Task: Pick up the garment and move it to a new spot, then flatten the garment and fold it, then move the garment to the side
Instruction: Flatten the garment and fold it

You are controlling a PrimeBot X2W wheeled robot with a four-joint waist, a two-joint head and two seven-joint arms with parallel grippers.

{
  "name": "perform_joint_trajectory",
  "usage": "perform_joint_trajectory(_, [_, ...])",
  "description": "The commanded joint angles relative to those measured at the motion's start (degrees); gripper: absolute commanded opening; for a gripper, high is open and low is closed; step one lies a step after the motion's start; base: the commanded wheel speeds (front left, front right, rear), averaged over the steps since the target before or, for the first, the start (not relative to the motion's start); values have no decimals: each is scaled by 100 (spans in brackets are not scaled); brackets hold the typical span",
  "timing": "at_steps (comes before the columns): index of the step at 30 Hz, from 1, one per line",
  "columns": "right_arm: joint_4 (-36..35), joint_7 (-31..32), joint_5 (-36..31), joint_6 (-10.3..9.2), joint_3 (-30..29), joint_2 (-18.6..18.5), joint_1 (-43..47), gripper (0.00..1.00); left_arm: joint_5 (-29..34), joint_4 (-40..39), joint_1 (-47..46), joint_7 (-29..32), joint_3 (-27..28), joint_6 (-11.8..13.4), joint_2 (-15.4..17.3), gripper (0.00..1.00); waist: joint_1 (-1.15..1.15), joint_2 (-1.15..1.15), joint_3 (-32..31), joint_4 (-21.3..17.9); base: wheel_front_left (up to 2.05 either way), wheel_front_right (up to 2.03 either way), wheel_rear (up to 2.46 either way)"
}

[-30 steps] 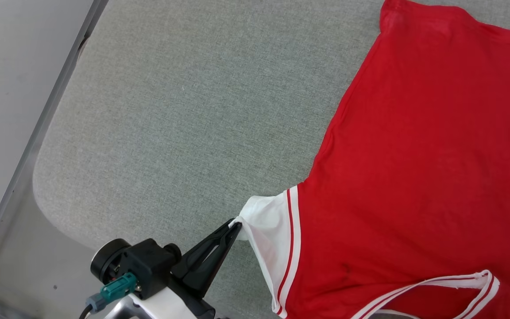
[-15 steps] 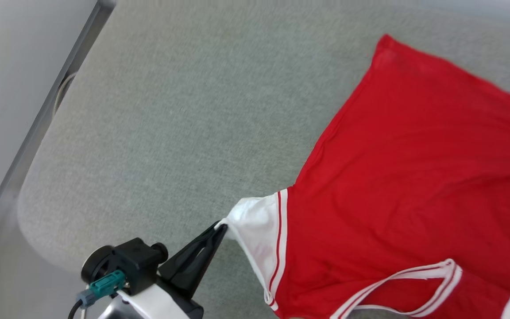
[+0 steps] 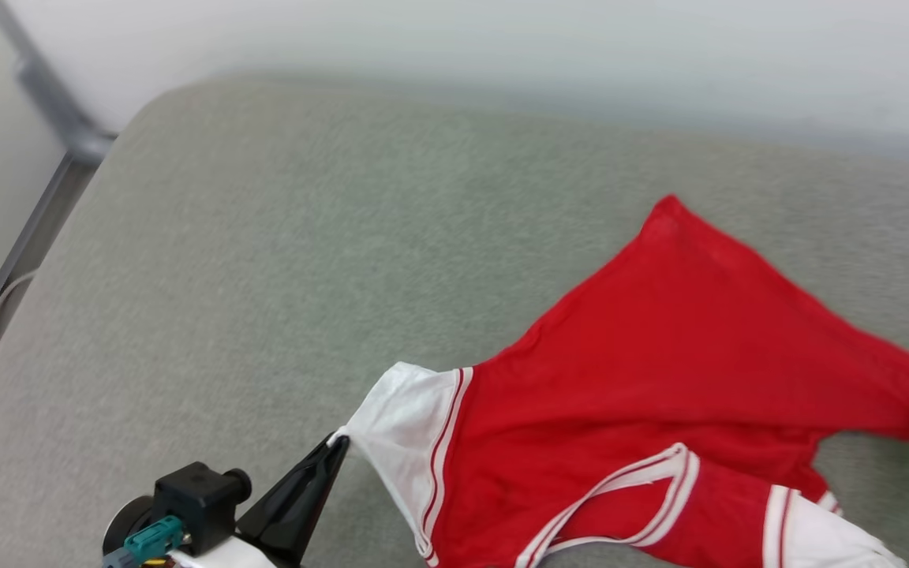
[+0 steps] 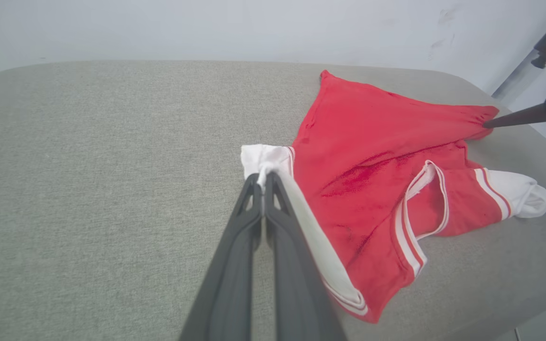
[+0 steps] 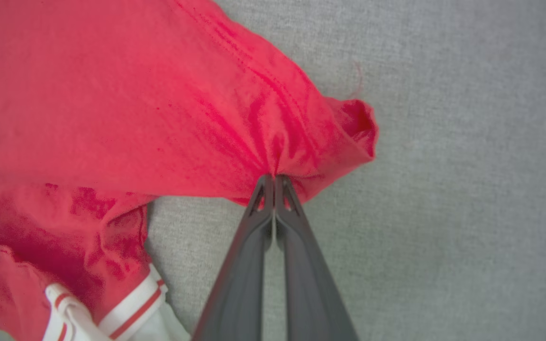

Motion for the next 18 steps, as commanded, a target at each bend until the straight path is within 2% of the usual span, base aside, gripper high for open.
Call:
perform_joint_trajectory(1, [-137,-7,57,-6,-67,78,227,0,-58,36,94,-75,58,47,-20,0,1,0,-337,-350,0,0,0])
perform_joint_trajectory(6, [-699,128,156,-6,-301,255,976,0,-64,162,205,-225,124,137,-58,0,1,0,-540,-593,0,0,0])
perform_joint_trajectory(11, [-1170,257,150,-6,-739,630,1649,0,-135,318,149,-420,181,144,-200,0,1,0,-613,-699,0,0,0])
perform_joint_trajectory(15, [-1354,191,161,-6,-909,1025,2145,0,-154,474,65,-562,197,160,-309,0,1,0,-612,-748,0,0,0])
perform_joint_trajectory(18, [-1406,112,153,-6,-839,1117,2363,0,-175,542,57,-609,175,146,-368,0,1,0,-605,-779,0,0,0])
